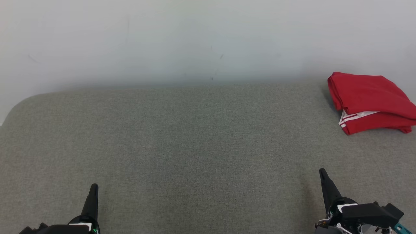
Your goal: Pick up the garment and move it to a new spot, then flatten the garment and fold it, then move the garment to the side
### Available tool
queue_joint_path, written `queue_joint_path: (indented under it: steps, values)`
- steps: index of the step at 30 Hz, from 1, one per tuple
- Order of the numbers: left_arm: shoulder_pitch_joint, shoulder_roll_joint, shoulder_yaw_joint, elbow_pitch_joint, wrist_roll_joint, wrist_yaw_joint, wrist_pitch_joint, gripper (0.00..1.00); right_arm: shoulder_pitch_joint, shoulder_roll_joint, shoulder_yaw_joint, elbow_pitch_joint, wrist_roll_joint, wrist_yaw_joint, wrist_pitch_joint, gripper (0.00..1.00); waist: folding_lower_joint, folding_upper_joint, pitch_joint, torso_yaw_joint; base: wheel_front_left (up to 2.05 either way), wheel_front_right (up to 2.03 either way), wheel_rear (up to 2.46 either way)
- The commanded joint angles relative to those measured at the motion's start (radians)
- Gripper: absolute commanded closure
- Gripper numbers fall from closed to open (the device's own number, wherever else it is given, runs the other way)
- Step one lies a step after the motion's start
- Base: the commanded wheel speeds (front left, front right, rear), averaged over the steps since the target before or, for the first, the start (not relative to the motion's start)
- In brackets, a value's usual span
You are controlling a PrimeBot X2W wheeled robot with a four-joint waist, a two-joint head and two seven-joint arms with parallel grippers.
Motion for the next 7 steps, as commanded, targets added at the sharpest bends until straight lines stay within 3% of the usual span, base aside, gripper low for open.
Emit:
queue_joint_path:
  steps: [1,7]
  values:
    - [-0.015,-0.001,0.004,0.001,-0.022,-0.005,0.007,1.0,-0.012,0.004,-0.003,-0.002,0.018,-0.002,0.007,1.0,0.0001,-0.0001,0.001,0.0,0.0,0.0,0.0]
    - [-0.024,-0.001,0.006,0.003,-0.064,-0.008,0.018,1.0,-0.018,0.005,-0.007,-0.001,0.063,-0.002,0.017,1.0,0.0001,-0.0001,0.004,0.0,0.0,0.0,0.0]
